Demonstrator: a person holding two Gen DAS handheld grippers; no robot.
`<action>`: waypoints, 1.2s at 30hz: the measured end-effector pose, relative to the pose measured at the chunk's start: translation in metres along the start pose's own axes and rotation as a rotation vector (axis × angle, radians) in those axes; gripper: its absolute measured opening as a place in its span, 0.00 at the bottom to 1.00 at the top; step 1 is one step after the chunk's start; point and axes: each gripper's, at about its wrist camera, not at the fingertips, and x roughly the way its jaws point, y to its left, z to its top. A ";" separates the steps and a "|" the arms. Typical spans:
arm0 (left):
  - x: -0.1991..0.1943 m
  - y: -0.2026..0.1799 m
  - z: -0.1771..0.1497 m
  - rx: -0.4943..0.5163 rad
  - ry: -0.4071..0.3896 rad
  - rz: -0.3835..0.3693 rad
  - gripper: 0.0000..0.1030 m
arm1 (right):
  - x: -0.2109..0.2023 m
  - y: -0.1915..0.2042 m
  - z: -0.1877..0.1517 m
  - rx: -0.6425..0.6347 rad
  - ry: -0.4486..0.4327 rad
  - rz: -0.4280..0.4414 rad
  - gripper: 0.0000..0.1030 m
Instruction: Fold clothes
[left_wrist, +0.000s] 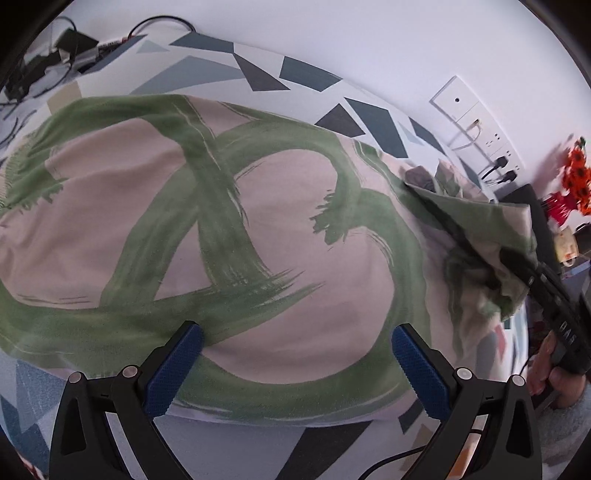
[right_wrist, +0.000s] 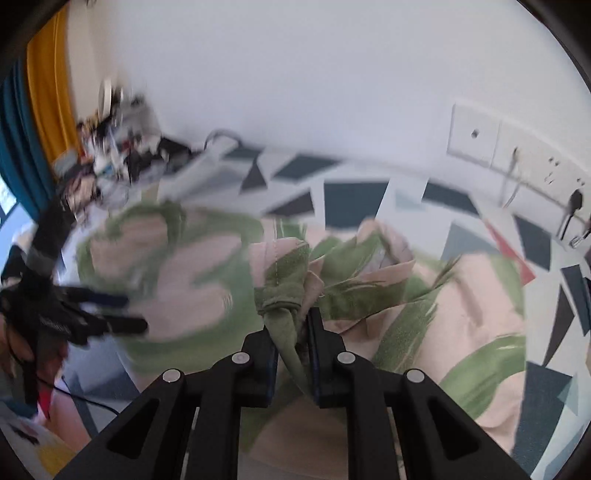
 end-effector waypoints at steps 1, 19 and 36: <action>0.000 0.001 0.001 -0.003 0.004 -0.010 1.00 | 0.007 0.005 -0.004 -0.027 0.048 0.011 0.15; 0.034 -0.080 0.109 0.039 0.081 -0.300 1.00 | 0.016 0.023 -0.031 -0.046 0.166 -0.019 0.50; 0.030 -0.164 0.103 0.619 0.044 -0.095 0.96 | -0.022 0.007 -0.039 0.132 0.068 -0.008 0.50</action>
